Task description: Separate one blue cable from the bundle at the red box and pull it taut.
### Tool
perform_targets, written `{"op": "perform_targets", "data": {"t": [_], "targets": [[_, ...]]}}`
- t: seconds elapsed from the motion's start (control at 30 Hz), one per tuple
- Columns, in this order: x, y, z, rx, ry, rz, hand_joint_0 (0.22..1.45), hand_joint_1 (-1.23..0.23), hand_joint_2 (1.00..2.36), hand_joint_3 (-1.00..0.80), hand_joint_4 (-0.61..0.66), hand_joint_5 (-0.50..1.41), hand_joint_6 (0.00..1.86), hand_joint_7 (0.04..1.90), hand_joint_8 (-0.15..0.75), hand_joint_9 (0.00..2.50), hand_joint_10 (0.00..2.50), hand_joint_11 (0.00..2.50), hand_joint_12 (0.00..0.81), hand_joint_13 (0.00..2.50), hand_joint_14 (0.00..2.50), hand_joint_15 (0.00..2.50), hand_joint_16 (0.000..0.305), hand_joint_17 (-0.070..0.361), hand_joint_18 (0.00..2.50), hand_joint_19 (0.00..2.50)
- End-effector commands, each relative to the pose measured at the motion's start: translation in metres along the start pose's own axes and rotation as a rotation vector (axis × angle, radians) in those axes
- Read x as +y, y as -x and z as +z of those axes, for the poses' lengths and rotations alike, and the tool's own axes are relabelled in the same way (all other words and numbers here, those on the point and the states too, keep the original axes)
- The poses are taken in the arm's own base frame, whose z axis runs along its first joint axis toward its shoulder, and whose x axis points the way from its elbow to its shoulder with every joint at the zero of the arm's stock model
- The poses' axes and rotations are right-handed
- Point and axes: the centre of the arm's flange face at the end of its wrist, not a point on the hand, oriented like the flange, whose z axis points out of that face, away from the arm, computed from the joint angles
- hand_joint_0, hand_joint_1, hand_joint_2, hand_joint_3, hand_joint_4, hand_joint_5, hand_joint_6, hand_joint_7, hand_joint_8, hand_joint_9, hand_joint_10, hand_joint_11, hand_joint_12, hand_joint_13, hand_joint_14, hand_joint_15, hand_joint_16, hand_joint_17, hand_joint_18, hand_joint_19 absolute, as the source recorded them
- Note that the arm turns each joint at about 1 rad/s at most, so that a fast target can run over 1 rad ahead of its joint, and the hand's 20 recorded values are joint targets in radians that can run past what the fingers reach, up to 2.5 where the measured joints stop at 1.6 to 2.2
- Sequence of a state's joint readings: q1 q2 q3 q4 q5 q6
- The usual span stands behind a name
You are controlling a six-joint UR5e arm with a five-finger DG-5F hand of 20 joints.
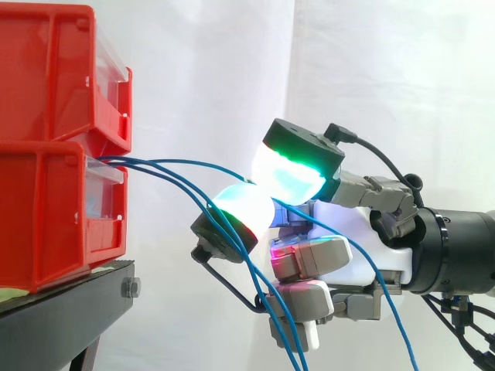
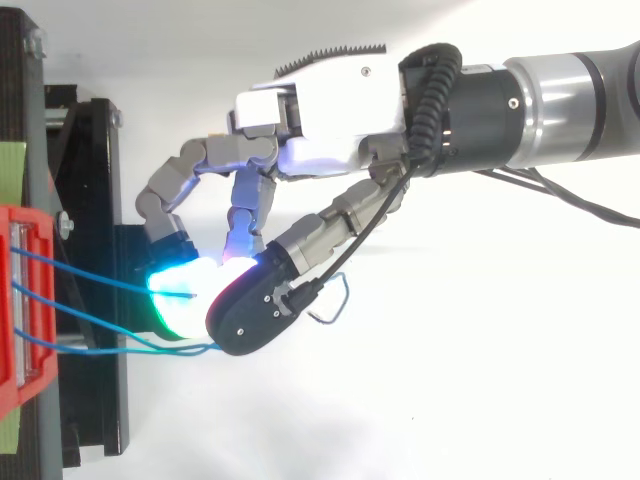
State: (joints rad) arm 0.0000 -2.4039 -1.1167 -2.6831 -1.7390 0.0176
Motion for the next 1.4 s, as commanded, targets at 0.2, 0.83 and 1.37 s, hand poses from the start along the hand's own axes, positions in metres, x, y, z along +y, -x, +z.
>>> {"op": "perform_targets", "data": {"t": [0.2, 0.83, 1.37], "targets": [[-0.0005, 0.0007, -0.0008, 0.002, -0.001, 0.002, 0.62, -0.74, 1.03, 0.04, -0.07, -0.15, 0.90, 1.23, 0.428, 1.15, 0.02, 0.59, 0.360, 1.08, 0.03, 0.77, 0.039, 0.089, 0.96, 0.63], [-0.0004, 0.0019, -0.0010, 0.001, 0.000, 0.004, 0.62, -0.71, 1.03, 0.02, -0.04, -0.15, 0.91, 1.24, 0.368, 1.36, 0.03, 1.23, 0.364, 1.06, 0.03, 0.78, 0.042, 0.094, 0.90, 0.66], [-0.0004, 0.0027, -0.0024, 0.001, -0.006, -0.042, 0.63, -0.71, 1.03, 0.01, -0.06, -0.16, 0.92, 1.19, 0.290, 1.18, 0.14, 1.84, 0.307, 1.15, 0.02, 1.45, 0.040, 0.089, 0.95, 0.95]]}}
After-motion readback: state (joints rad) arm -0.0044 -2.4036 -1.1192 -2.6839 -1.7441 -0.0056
